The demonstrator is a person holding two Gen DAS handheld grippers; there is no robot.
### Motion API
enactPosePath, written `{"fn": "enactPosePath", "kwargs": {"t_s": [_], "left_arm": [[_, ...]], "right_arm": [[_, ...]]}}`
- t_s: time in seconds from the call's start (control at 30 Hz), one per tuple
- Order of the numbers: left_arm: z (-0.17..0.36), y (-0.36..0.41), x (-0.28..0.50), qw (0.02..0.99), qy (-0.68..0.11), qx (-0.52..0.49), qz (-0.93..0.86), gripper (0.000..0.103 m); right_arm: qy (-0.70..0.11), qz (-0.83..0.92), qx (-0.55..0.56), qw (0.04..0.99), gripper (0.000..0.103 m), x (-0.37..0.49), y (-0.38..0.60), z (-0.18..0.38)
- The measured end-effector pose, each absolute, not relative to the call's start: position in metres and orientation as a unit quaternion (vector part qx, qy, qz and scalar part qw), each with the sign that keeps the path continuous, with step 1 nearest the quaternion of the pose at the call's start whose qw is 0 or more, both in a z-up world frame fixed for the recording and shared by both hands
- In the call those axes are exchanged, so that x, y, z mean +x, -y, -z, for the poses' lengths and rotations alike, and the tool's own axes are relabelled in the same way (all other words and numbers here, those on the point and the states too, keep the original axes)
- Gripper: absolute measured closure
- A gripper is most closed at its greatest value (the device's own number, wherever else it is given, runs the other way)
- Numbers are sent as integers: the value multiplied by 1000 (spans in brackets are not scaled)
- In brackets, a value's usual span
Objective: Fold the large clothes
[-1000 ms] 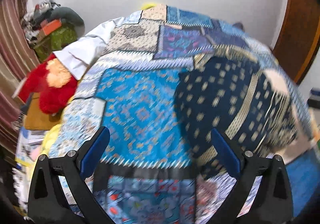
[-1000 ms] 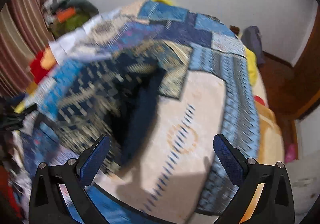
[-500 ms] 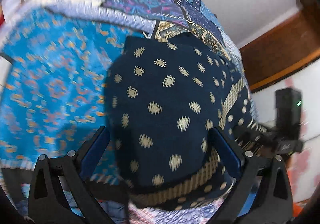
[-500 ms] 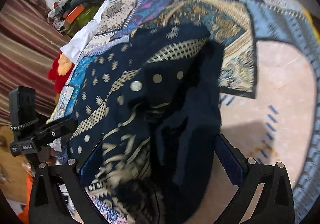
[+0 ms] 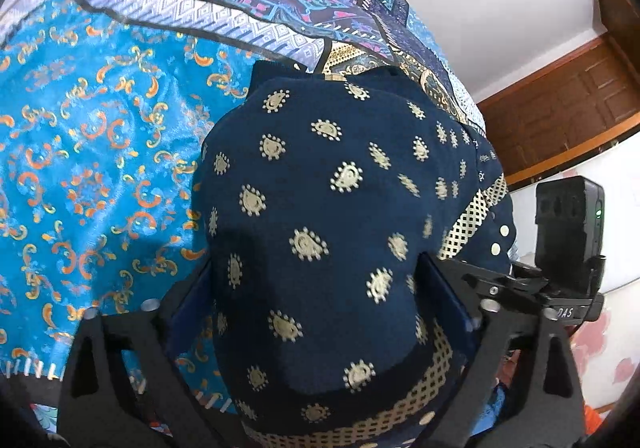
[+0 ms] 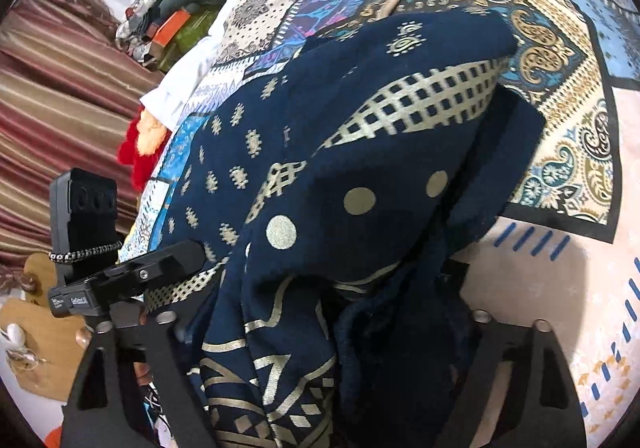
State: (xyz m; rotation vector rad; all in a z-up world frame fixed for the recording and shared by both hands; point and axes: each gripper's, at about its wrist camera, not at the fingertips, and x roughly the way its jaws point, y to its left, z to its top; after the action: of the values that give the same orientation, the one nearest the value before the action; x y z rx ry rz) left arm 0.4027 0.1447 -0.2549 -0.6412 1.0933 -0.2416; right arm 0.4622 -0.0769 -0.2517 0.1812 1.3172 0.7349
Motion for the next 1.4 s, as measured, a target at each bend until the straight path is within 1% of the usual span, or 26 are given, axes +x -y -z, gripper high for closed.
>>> {"fn": "enactPosePath", "kwargs": {"t_s": [0.07,0.1,0.13,0.17,0.27,0.33,0.6,0.7,0.77,0.83,0.93,1.03,1.1,1.2,1.3,1.4], "left_arm": [[249,-145,398,806,-504,-290,113,20],[244,-145,395,808,-502,-287,113,22],[243,-146,394,809,-501,-285,115,26],[237,-146,392,811,-500,-279,118,30],[216,-149,383,822,-489,-265,121,36],[201,-154,377,829,-478,-263,120,38],[143,-186,343,848,-438,-276,114,40],[135,-195,326,855,-435,-263,101,41],[139,-200,318,854,-444,-257,92,44],[149,-207,307,850,-455,-251,85,47],[179,-219,294,841,-479,-244,64,50],[215,-230,287,823,-510,-247,40,50],[228,-240,281,823,-501,-264,34,50],[231,-248,280,823,-495,-275,37,50],[236,-239,285,829,-501,-247,29,44],[242,-228,293,832,-507,-224,19,35]], "right_arm": [[-594,-340,78,725,42,458,76,248],[-592,-342,76,726,46,456,75,245],[-589,-345,74,727,53,453,76,242],[-585,-347,71,730,58,449,76,237],[-572,-348,51,741,65,439,71,219],[-563,-351,46,747,68,432,65,205],[-519,-378,51,765,69,407,39,133],[-515,-385,45,765,69,394,25,122],[-516,-389,42,762,69,384,15,123],[-525,-391,37,755,69,376,7,129],[-547,-391,24,740,69,364,-13,153],[-570,-393,2,721,69,354,-38,184],[-578,-392,-13,716,69,351,-52,201],[-572,-386,-43,722,69,352,-62,215],[-585,-384,-43,713,68,365,-62,228],[-593,-380,-50,708,67,373,-59,241]]}}
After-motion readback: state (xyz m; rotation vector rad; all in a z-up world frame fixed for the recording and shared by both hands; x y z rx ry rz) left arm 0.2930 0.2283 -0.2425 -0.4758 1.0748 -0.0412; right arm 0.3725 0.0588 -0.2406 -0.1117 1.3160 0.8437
